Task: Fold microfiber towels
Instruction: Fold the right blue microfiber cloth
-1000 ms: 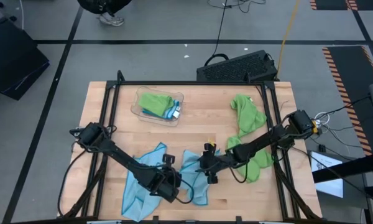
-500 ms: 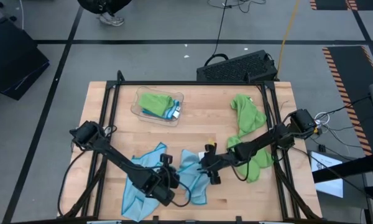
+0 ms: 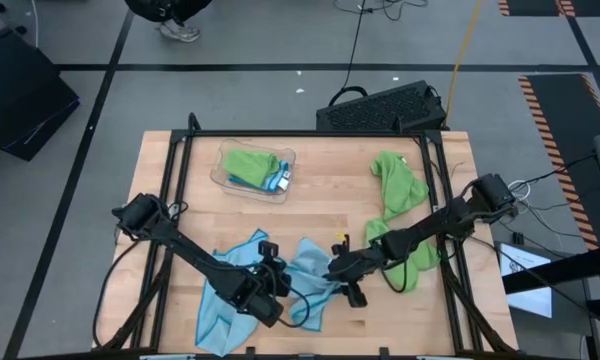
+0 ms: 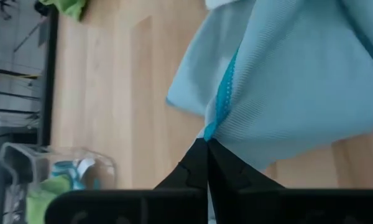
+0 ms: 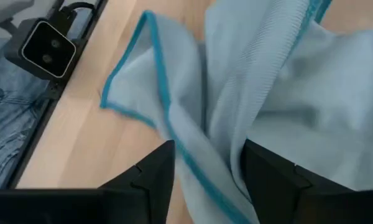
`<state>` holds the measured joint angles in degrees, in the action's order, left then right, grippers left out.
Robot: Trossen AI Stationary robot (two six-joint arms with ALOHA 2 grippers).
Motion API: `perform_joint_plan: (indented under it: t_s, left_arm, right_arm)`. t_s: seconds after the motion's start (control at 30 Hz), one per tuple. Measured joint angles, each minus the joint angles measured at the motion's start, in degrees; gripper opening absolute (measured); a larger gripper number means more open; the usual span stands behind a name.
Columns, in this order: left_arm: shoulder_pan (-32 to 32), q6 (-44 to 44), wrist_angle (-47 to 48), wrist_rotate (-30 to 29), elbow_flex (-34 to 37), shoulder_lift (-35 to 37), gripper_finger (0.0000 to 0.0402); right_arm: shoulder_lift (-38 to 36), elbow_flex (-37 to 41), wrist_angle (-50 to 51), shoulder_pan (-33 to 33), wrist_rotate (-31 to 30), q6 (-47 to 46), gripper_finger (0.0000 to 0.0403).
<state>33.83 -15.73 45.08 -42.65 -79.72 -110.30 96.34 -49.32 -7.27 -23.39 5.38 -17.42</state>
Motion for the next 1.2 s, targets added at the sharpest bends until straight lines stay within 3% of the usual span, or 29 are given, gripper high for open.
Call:
perform_joint_plan:
  t_s: [0.27, 0.6, 0.87, 1.03, 1.2]
  left_arm:
    - [-0.1, -2.5, 2.8, -8.8, 0.0, 0.0, 0.0003]
    - [0.0, -4.3, 2.0, -24.5, 0.0, 0.0, 0.0006]
    - [0.0, -3.9, 1.4, -24.9, 0.0, 0.0, 0.0008]
    - [0.0, -4.2, 1.4, -24.8, 0.0, 0.0, 0.0003]
    - [-0.1, -4.3, 1.4, -24.3, 0.0, 0.0, 0.001]
  right_arm:
    - [-6.6, 0.0, 4.8, -5.2, -8.0, -3.1, 0.0141]
    - [-6.9, 0.0, 16.2, -6.8, -11.3, -13.0, 0.0115]
    - [-6.9, 0.0, 21.6, -5.6, -18.7, -16.2, 0.0114]
    - [-6.9, 0.1, 26.9, -4.0, -20.6, -24.2, 0.0116]
    - [-6.9, 2.4, 26.9, -3.3, -20.7, -29.0, 0.0152]
